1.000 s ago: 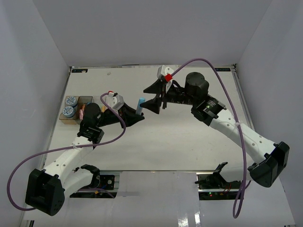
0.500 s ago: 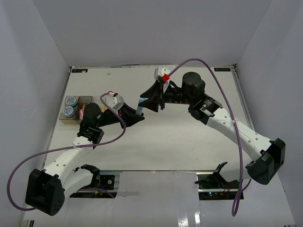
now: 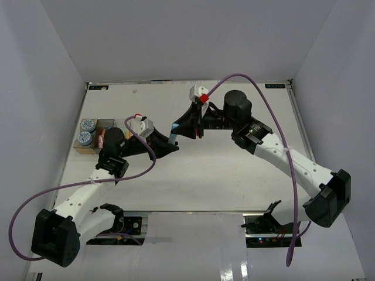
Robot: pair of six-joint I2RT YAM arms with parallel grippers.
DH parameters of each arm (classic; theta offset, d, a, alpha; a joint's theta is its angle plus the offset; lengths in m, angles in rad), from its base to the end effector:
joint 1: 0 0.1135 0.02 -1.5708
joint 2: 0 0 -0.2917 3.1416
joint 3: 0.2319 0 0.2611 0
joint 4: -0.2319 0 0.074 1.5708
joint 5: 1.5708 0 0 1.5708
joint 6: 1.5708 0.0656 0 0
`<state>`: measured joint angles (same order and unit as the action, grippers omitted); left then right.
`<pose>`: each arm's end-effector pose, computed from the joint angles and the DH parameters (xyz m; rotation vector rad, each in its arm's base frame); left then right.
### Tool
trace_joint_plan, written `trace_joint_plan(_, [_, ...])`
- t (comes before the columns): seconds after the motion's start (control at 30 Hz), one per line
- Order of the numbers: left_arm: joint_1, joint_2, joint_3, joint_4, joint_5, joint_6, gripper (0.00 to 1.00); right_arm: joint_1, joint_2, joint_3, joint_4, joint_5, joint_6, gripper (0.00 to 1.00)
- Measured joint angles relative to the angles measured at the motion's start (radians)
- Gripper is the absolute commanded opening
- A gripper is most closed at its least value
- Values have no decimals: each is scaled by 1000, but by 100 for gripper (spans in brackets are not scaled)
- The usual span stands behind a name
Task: Sort the stationery into containers
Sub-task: Close the pen cap on the pen.
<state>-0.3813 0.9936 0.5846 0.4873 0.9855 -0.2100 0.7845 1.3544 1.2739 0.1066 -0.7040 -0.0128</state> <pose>0.1910 -0.1355 0.3206 0.9502 1.3545 -1.1858 0.2102 0.2699 0.4410 -1.1491 1.2110 1.1350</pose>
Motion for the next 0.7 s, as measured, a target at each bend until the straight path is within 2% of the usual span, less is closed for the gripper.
trace_joint_plan(0.17, [0, 0, 0, -10, 18, 2, 6, -6, 4, -8, 6, -31, 3, 8])
trace_joint_plan(0.33, [1, 0, 2, -13, 32, 0, 0, -6, 7, -8, -2, -50, -11, 8])
trace_joint_plan(0.7, [0, 54, 101, -84, 64, 34, 0, -20, -13, -18, 4, -50, -65, 8])
